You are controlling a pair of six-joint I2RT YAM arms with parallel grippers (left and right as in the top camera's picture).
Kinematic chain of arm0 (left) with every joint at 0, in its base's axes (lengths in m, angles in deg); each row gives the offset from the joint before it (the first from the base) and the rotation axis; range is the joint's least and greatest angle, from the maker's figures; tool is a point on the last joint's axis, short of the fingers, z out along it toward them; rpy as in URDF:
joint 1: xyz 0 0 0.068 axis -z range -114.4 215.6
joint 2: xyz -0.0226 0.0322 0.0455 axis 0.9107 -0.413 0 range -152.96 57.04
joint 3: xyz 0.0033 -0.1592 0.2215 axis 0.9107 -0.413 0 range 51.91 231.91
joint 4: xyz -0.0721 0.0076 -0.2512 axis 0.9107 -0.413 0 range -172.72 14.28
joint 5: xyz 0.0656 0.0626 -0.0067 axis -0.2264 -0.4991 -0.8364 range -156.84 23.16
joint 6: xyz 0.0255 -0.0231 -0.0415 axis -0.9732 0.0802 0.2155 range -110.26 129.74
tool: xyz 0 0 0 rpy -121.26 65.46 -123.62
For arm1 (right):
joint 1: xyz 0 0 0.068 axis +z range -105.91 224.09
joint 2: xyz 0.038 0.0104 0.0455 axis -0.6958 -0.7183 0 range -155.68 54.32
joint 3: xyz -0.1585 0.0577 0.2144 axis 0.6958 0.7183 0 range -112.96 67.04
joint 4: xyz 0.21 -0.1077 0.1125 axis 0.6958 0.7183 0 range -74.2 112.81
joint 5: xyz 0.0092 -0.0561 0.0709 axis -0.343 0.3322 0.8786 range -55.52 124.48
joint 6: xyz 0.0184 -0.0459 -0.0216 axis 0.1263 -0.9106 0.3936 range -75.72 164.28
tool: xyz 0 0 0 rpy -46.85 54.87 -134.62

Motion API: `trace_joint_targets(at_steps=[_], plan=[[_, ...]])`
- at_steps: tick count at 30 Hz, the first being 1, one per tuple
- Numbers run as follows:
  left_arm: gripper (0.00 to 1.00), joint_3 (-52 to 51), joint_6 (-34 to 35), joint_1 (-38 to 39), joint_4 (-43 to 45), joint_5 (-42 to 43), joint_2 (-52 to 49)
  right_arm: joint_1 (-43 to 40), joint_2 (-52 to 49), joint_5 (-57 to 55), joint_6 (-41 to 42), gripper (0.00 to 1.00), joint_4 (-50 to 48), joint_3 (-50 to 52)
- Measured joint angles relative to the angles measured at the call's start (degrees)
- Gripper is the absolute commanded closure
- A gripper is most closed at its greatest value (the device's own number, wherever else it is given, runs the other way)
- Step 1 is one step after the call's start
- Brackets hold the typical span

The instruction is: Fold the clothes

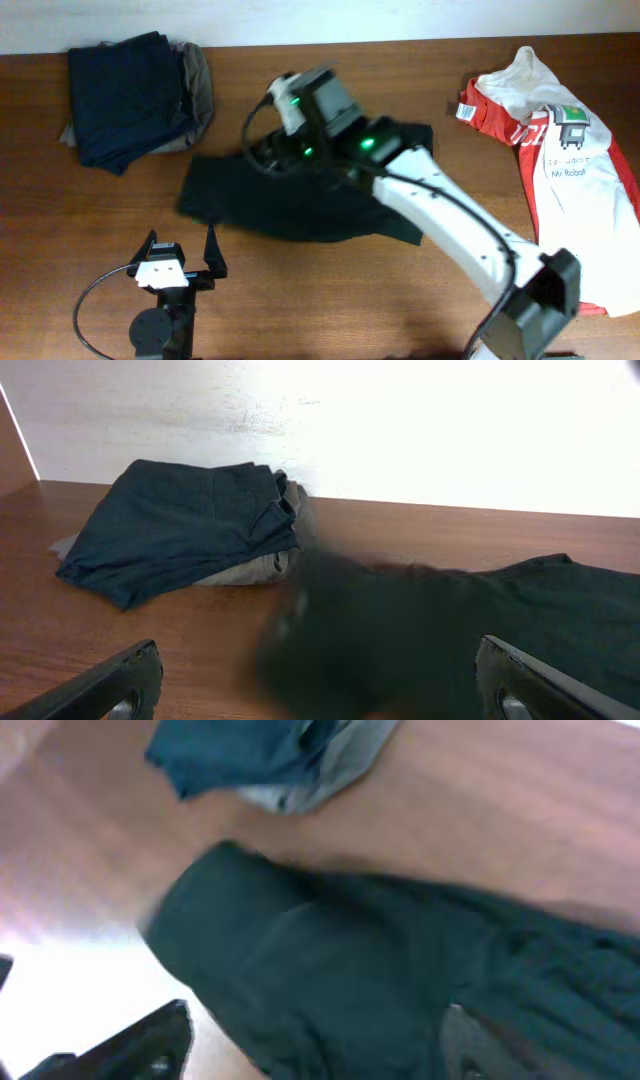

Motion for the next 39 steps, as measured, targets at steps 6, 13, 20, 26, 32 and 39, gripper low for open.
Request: trace_joint_targets(at_steps=[6,13,20,26,32,39], plan=[[0.01,0.00,0.00,0.00,-0.02,0.02,0.00,-3.61,2.49,-0.87,1.27,0.02,3.85,0.00],[0.01,0.00,0.00,0.00,-0.02,0.00,0.00,-24.50,11.26,-4.70,2.45,0.02,15.17,-0.31],[0.01,0.00,0.00,0.00,0.00,0.00,0.00,-44.57,8.15,-9.03,1.49,0.66,21.35,-0.74],[0.01,0.00,0.00,0.00,0.00,0.00,0.00,-48.98,-8.00,-8.09,-3.45,0.96,13.88,-0.72],[0.01,0.00,0.00,0.00,0.00,0.00,0.00,-48.98,-18.10,-7.65,-7.72,0.96,2.75,-0.68],[0.01,0.00,0.00,0.00,-0.02,0.00,0.00,-48.98,-27.12,-9.03,-9.57,0.96,-6.75,-0.68]])
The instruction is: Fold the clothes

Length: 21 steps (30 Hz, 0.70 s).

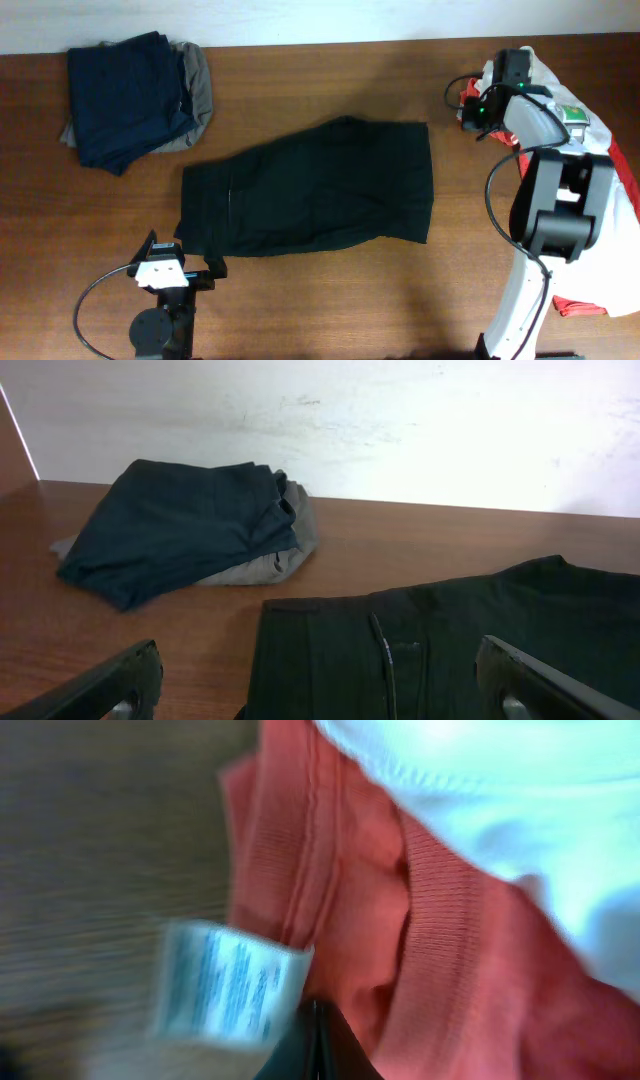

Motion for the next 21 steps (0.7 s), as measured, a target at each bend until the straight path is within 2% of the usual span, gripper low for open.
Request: trace_joint_targets(at_steps=[5,14,16,18,21], plan=[[0.01,0.00,0.00,0.00,0.02,0.00,0.00,-0.98,-1.46,-0.79,-0.24,0.96,-3.13,-0.07],[0.01,0.00,0.00,0.00,0.02,0.00,0.00,-9.97,-1.77,-0.63,-0.24,0.94,-4.26,-0.07],[0.01,0.00,0.00,0.00,0.02,0.00,0.00,-12.48,-1.77,-1.27,-0.33,0.79,-3.69,-0.20],[0.01,0.00,0.00,0.00,0.02,0.00,0.00,-14.80,-1.77,-2.10,-0.07,0.69,-1.60,-0.90],[0.01,0.00,0.00,0.00,0.02,0.02,0.00,-17.62,-1.77,-2.80,1.55,0.43,3.37,-2.67]])
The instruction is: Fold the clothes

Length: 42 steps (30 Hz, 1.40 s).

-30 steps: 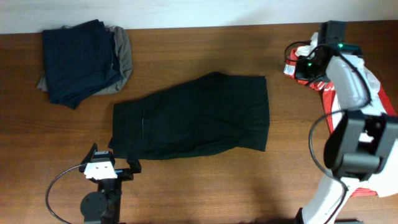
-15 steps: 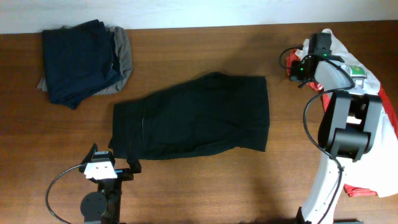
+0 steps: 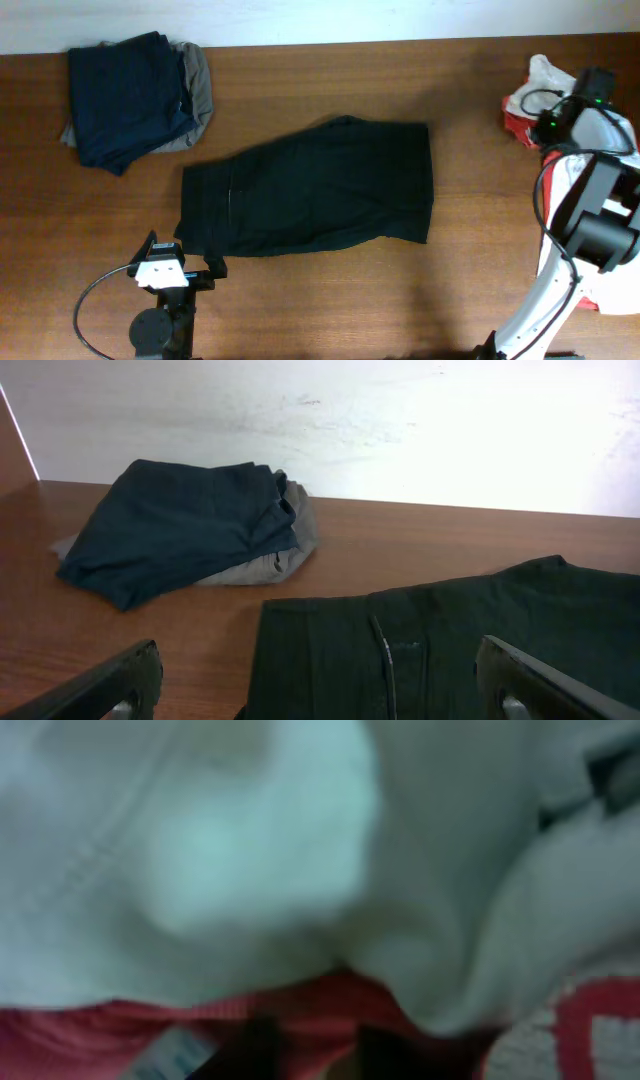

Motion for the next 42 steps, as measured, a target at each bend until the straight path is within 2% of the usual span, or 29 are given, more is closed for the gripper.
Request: trace_joint_targets(at_steps=[1,12,17,22,28,37,42], plan=[[0.01,0.00,0.00,0.00,0.00,-0.02,0.00,-0.55,0.00,0.24,0.50,0.02,1.90,-0.81],[0.01,0.00,0.00,0.00,0.00,-0.02,0.00,-1.22,6.40,15.13,1.90,0.02,26.97,-18.10],[0.01,0.00,0.00,0.00,0.00,-0.02,0.00,2.05,8.13,26.18,0.66,0.02,39.04,-18.12],[0.01,0.00,0.00,0.00,0.00,-0.02,0.00,9.77,8.13,28.85,-1.60,0.02,45.35,-12.96],[0.01,0.00,0.00,0.00,0.00,-0.02,0.00,15.45,8.04,29.22,-2.14,0.02,43.06,-2.51],[0.01,0.00,0.00,0.00,0.00,-0.02,0.00,16.61,8.02,29.07,-2.29,0.00,32.81,10.08],[0.01,0.00,0.00,0.00,0.00,-0.02,0.00,17.92,9.14,29.27,-2.05,0.09,28.96,14.21]])
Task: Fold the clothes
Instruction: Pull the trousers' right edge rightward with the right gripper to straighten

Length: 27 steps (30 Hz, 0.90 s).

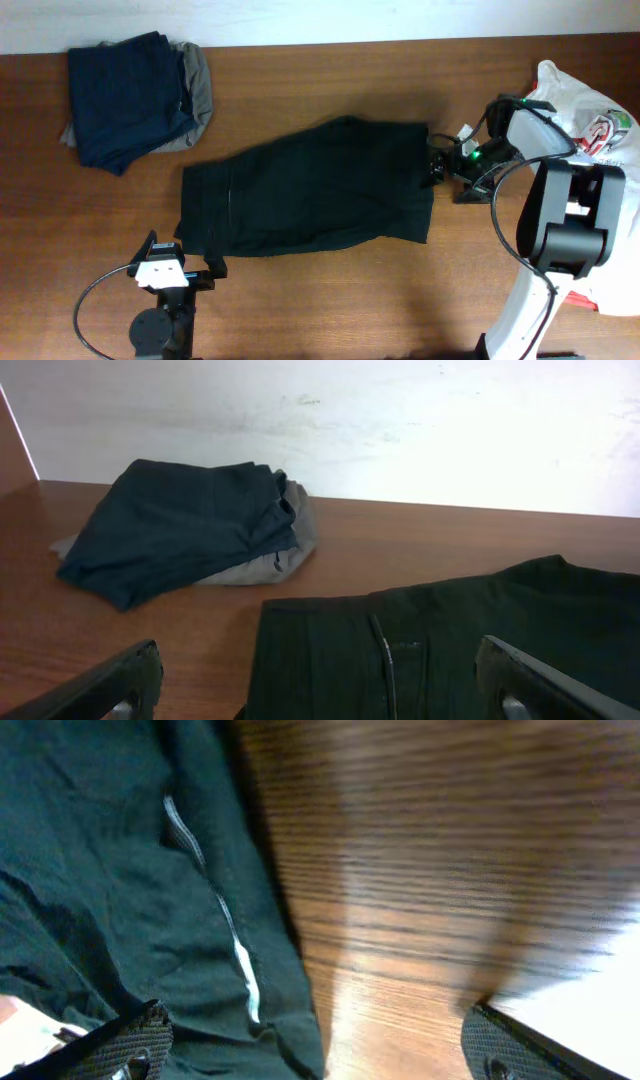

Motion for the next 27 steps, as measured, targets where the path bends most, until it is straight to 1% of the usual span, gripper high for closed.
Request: trace_joint_targets(at_steps=[1,3,5,6,8,9,10,12,19,27], plan=[[0.01,0.00,0.00,0.00,0.00,0.00,0.00,0.70,0.42,0.04,0.07,0.11,-0.63,0.59],[0.01,0.00,0.00,0.00,0.00,0.00,0.00,2.45,0.85,0.26,0.15,0.23,-1.79,1.40],[0.01,0.00,0.00,0.00,0.00,0.02,0.00,4.13,0.87,0.48,0.22,0.36,-2.38,1.68],[0.01,0.00,0.00,0.00,0.00,0.00,0.00,4.90,0.85,0.50,-0.04,0.45,-2.49,1.86],[0.00,0.00,0.00,0.00,0.00,0.02,0.02,6.14,0.76,0.50,0.00,0.48,-2.89,2.32],[0.01,0.00,0.00,0.00,-0.02,0.00,0.00,6.67,0.72,0.39,0.15,0.51,-3.02,2.56],[0.01,0.00,0.00,0.00,0.00,0.00,0.00,6.97,0.61,0.46,0.07,0.58,-3.02,2.71],[0.01,0.00,0.00,0.00,0.00,0.00,0.00,6.97,0.57,0.22,-0.13,0.96,-3.19,2.80],[0.01,0.00,0.00,0.00,0.00,0.00,0.00,6.91,-0.02,-3.21,1.38,0.96,-2.56,2.84],[0.01,0.00,0.00,0.00,0.00,0.00,0.00,5.86,1.03,-12.24,6.14,0.96,3.43,-0.33]])
